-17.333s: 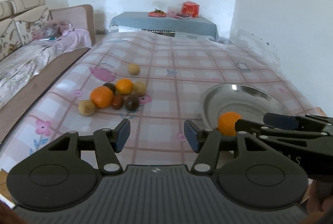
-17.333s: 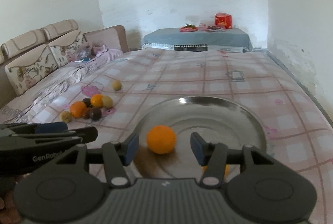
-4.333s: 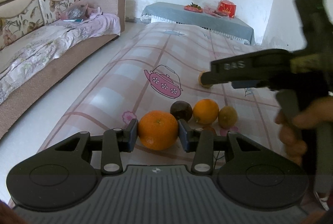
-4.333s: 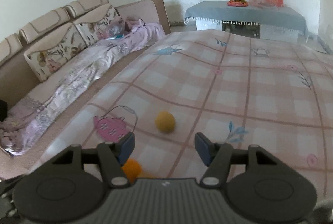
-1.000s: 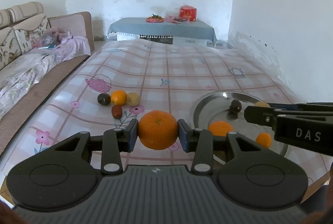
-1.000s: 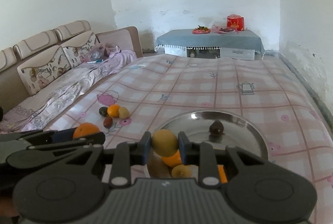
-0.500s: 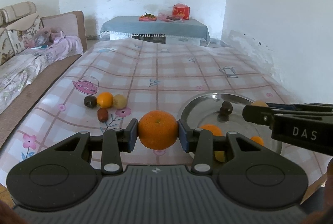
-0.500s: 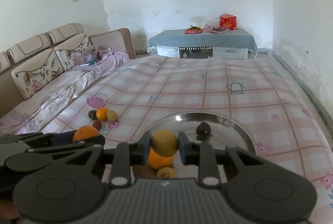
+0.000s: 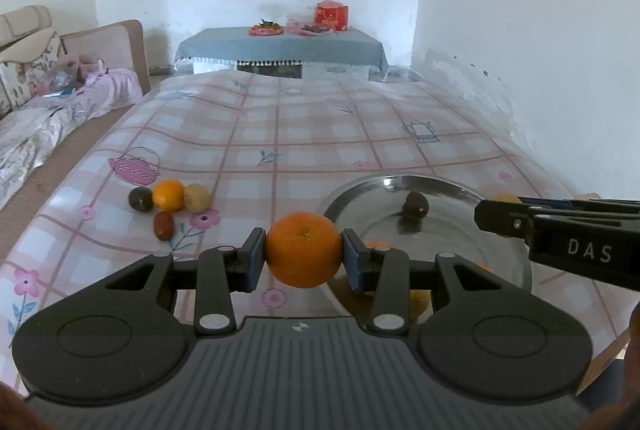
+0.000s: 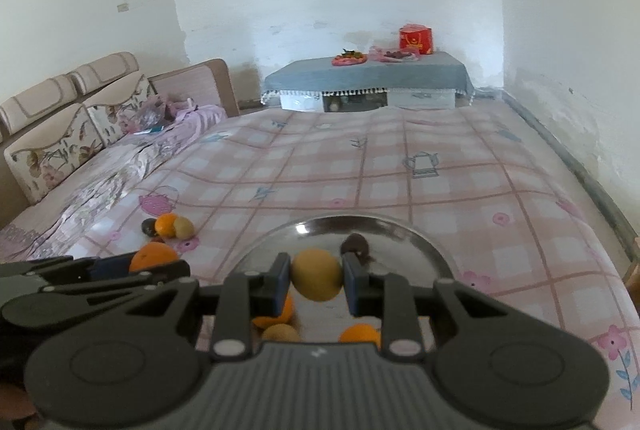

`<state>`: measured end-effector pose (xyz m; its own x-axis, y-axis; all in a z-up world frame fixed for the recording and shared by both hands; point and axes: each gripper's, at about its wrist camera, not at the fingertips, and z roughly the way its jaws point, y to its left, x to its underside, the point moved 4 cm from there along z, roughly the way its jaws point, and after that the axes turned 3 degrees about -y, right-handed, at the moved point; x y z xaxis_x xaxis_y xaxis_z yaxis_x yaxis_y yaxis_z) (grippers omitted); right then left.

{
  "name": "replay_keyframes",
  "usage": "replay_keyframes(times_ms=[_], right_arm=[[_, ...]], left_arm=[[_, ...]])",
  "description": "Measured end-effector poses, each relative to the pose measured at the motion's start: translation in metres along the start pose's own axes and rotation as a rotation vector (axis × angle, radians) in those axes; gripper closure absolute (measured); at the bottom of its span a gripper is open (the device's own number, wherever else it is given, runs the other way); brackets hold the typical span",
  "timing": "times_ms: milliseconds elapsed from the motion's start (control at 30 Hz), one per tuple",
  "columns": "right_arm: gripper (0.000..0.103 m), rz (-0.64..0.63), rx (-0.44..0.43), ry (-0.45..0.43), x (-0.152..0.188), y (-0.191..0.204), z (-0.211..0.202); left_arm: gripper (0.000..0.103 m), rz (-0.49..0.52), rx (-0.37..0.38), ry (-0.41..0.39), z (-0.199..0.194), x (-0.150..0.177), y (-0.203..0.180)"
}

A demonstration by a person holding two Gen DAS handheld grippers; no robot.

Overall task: Organize fruits
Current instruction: 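Carry the large orange and yellow fruit over the steel basin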

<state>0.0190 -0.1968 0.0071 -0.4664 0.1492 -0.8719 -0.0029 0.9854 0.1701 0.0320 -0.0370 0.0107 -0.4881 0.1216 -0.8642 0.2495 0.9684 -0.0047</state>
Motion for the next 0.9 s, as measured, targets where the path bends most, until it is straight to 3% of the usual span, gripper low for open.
replay_keyframes(times_ms=[900], right_arm=[[0.077,0.066,0.05,0.024,0.006,-0.036,0.016]], left_arm=[[0.053,0.038,0.062,0.045,0.032,-0.007,-0.015]])
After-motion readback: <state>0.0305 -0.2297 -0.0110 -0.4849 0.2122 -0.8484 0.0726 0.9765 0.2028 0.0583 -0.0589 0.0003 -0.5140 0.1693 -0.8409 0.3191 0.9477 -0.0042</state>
